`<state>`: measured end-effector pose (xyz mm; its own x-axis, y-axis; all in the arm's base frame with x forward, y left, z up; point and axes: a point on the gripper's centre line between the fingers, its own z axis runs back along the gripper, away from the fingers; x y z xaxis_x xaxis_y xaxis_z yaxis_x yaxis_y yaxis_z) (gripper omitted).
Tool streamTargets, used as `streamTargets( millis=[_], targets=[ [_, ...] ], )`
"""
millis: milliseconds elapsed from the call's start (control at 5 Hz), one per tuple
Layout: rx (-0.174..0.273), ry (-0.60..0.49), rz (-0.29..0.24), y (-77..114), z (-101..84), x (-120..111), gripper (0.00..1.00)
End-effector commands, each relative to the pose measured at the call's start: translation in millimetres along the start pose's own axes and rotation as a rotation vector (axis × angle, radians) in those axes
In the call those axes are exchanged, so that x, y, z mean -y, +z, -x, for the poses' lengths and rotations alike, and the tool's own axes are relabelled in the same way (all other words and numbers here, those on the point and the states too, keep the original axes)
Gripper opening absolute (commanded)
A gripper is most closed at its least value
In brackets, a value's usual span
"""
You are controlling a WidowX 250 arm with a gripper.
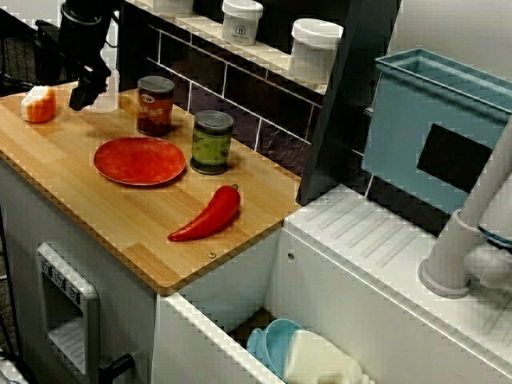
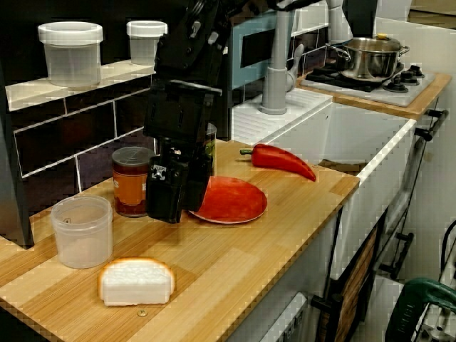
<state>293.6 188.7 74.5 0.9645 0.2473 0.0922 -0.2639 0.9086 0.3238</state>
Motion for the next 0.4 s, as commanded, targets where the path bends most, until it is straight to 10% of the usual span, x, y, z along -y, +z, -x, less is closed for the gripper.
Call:
streamTargets(
  millis=[0,200],
  targets=[
    [0.046,0.009,0.105,48.0,2.6,-6,1.00],
    [0.052,0.020,0.201,67.3,12.5,9,1.00]
  ],
)
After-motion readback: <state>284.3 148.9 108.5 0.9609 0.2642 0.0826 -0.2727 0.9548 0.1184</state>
